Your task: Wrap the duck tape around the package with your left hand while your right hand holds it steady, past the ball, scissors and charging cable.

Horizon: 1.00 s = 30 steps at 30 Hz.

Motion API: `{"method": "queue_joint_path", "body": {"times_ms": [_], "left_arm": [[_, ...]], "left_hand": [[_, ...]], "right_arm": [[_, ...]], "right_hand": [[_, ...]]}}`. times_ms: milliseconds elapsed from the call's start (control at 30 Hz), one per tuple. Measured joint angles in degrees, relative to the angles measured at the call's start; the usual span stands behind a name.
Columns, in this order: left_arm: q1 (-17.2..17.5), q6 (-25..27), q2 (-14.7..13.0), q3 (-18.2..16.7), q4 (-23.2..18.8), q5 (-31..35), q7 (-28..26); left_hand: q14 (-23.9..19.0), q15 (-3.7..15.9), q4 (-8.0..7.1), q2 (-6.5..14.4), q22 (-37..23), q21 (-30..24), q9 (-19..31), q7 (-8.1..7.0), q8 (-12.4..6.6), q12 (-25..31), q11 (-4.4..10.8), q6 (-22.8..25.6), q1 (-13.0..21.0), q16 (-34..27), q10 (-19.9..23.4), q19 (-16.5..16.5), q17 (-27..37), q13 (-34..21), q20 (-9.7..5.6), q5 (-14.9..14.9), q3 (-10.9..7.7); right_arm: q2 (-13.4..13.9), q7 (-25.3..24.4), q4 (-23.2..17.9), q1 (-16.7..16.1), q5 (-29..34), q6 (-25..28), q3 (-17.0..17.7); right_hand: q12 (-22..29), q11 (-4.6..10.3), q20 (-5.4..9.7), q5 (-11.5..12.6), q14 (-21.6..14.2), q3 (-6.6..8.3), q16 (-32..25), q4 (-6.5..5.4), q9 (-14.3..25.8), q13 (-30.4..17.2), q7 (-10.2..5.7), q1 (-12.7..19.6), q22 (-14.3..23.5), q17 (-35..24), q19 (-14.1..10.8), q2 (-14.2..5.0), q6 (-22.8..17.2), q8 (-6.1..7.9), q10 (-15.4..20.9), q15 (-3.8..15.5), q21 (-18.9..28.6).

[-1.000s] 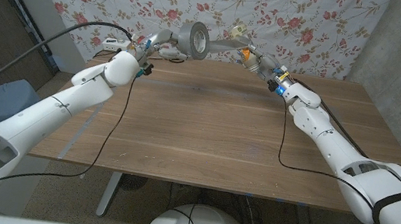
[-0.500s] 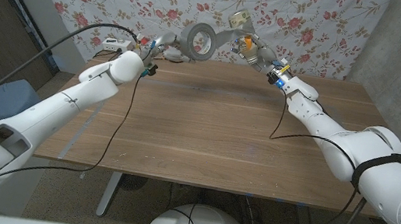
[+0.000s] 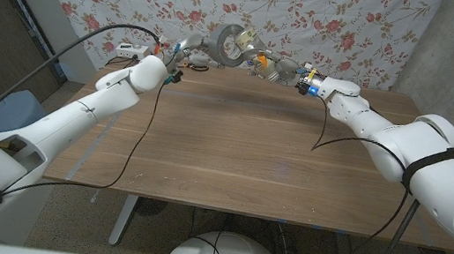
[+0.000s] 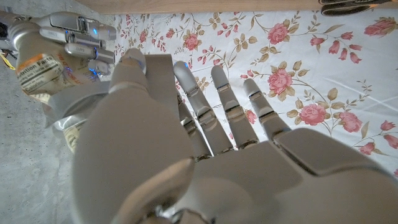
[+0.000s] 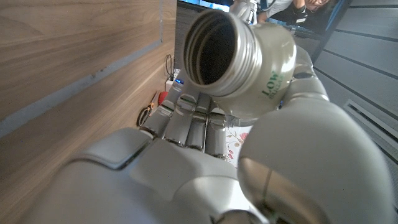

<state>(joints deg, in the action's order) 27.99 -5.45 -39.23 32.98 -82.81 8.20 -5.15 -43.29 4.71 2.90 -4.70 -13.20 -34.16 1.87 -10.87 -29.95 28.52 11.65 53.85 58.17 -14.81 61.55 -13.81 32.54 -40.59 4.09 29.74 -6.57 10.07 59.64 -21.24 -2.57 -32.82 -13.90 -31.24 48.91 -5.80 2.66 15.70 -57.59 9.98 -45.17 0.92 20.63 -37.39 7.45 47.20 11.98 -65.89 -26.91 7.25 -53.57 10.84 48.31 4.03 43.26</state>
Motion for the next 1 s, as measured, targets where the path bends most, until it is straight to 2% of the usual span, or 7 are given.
{"method": "queue_joint_path", "body": {"times_ms": [167,300,367,400,500,533,1000], "left_arm": [[-0.3,-0.7,0.5,0.1,0.8,0.4,-1.1],[-0.7,-1.4,0.9,0.2,1.6,0.5,-2.0],[-0.8,-1.6,1.0,0.2,1.8,0.5,-2.3],[-0.9,-1.9,1.2,0.2,2.2,0.5,-2.5],[-1.2,-2.3,1.4,0.2,2.7,0.5,-2.8],[-1.4,-2.5,1.4,0.3,2.9,0.5,-2.9],[-1.9,-3.0,1.5,0.4,3.5,0.7,-3.1]], "left_hand": [[0.0,0.0,-0.25,0.0,0.0,-0.3,0.9,-0.2,-0.09,-0.4,0.01,0.2,0.0,0.4,0.0,0.0,0.0,0.1,0.0,0.0,0.37],[0.0,0.0,-0.71,0.0,0.0,-0.4,9.7,-0.18,-0.09,-0.5,0.01,0.2,0.0,0.7,0.0,0.0,0.0,0.1,0.0,-0.2,0.84],[0.0,0.0,-0.79,0.0,0.0,-0.4,10.9,0.03,-0.1,-0.4,0.01,0.4,0.0,0.7,0.0,0.0,0.0,0.1,0.0,-0.2,0.91],[0.0,0.0,-0.81,0.0,0.0,-0.4,12.1,0.35,-0.1,-0.4,0.01,0.8,0.0,0.7,0.0,0.0,0.2,0.1,0.0,-0.2,0.93],[0.0,0.0,-0.98,0.0,0.0,-0.6,14.6,3.62,-0.68,-0.4,0.12,4.0,0.0,0.7,-0.1,0.0,0.3,0.0,0.0,-0.3,1.1],[0.0,0.0,-1.04,0.0,0.0,-0.6,15.2,3.91,-0.94,-0.3,0.1,4.3,0.0,0.7,-0.1,0.0,0.3,-0.4,0.0,-0.3,1.16],[0.0,0.0,-1.28,0.0,0.0,-0.8,15.3,4.1,-1.21,-0.2,0.09,4.5,0.0,1.3,-0.3,0.0,0.3,-0.4,0.0,0.2,1.38]], "right_arm": [[0.0,-1.1,0.4,1.5,3.0,1.9,-2.3],[0.0,-2.3,0.7,2.9,5.3,3.7,-4.7],[0.0,-2.8,0.8,3.2,5.9,4.2,-5.3],[0.0,-2.8,0.8,3.2,5.9,4.2,-5.4],[0.0,-4.1,0.8,3.9,7.4,5.5,-7.0],[0.0,-4.4,0.7,4.0,7.6,5.9,-7.4],[0.0,-6.5,0.6,4.4,8.0,7.2,-8.7]], "right_hand": [[0.0,0.01,0.05,0.3,0.1,-0.24,0.3,-0.24,0.0,0.1,-0.09,0.0,0.0,-0.3,0.6,0.0,0.1,0.09,0.0,0.1,0.0],[-0.2,0.01,-0.04,0.3,0.1,-0.24,0.4,-0.24,0.1,0.0,-0.09,0.0,0.0,-0.7,0.6,0.0,0.1,0.35,0.0,0.09,0.4],[-0.4,0.01,-0.04,0.3,0.1,-0.32,0.3,-0.32,0.1,0.0,-0.09,0.0,0.0,-0.7,0.7,0.0,0.1,0.35,0.0,0.09,0.4],[-0.4,0.01,-0.04,0.3,0.1,-0.32,0.1,-0.32,0.1,0.0,-0.09,0.0,0.0,-0.6,0.6,0.0,0.1,0.35,0.0,0.09,0.4],[-0.5,0.1,0.1,0.3,0.1,-0.49,0.1,-0.48,0.1,0.0,-0.09,0.0,0.0,-0.6,0.9,0.02,0.1,0.35,-0.1,0.1,0.4],[-0.6,0.1,0.06,0.3,0.1,-0.49,0.2,-0.48,0.1,0.0,-0.09,0.0,0.0,-0.6,1.2,0.02,0.1,0.35,-0.1,0.1,0.4],[-0.3,0.09,-0.03,0.9,0.1,-0.81,0.7,-0.76,0.1,0.0,-0.09,0.5,-0.3,-0.8,1.3,0.48,0.1,0.34,-0.1,0.09,0.4]]}}
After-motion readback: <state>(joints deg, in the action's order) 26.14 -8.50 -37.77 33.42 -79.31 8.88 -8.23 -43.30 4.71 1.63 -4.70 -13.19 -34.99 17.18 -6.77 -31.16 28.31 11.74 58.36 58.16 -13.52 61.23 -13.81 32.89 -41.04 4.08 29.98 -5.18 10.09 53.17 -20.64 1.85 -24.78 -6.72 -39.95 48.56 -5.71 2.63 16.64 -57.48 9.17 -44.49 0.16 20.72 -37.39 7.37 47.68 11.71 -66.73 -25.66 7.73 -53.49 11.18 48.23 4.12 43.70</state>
